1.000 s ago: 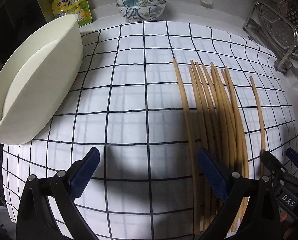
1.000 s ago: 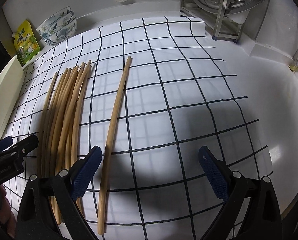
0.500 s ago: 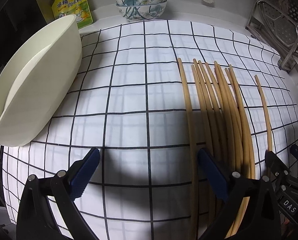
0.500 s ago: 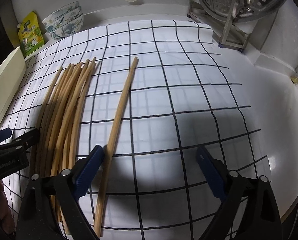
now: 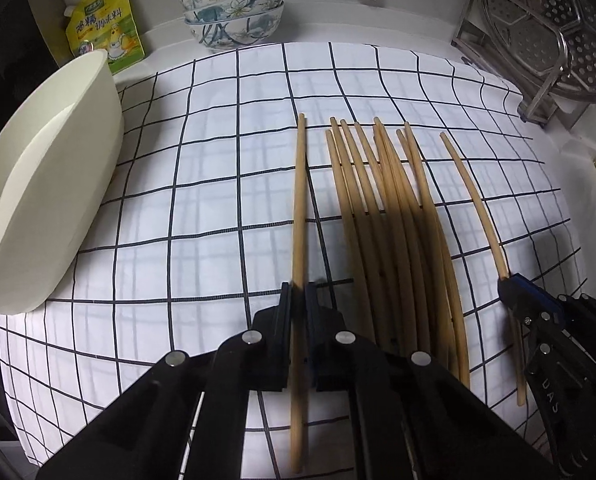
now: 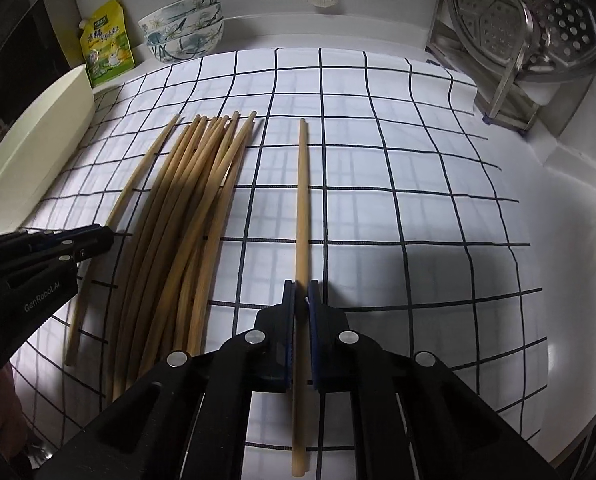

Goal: Organize utensils
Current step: 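Carry the held chopsticks in both tools over the white oval basin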

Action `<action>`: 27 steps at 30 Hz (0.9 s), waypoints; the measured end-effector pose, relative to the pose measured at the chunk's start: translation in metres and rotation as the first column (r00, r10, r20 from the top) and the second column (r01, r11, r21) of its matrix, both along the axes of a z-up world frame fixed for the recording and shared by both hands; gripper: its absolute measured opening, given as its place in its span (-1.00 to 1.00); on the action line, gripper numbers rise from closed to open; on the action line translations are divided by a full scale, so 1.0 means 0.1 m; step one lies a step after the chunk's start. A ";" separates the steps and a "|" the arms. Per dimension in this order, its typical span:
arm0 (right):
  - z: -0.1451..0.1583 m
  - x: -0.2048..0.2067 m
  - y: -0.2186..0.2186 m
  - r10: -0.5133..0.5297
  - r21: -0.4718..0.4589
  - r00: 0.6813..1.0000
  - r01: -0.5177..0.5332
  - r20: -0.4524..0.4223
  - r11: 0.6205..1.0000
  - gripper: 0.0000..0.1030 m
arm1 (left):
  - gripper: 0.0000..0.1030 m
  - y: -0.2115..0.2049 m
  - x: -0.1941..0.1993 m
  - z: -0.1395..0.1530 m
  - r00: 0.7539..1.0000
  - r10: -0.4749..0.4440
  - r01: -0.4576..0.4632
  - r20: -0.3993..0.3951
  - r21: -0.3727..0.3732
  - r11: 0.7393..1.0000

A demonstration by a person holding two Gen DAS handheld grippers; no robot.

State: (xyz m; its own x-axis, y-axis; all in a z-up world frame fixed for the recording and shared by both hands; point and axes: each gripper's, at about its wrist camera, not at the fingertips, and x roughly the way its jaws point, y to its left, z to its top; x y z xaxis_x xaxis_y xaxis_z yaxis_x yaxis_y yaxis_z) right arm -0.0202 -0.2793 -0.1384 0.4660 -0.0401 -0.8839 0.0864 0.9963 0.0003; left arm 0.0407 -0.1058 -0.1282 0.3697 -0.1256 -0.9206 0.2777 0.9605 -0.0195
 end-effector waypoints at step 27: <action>1.03 1.20 2.29 0.301 0.157 0.928 -0.338 0.219 0.928 -0.88 | -0.87 2.27 0.69 1.22 0.929 0.275 -0.263 0.249 -0.083 0.961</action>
State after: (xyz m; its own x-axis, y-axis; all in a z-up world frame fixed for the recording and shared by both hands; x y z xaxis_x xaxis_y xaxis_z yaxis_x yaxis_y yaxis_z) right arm 0.1000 -0.0500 -0.0349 0.5838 0.2971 -0.7556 -0.2568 0.9504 0.1753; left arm 0.1094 0.1211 -0.0065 0.6176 -0.0296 -0.7860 0.0107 0.9995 -0.0292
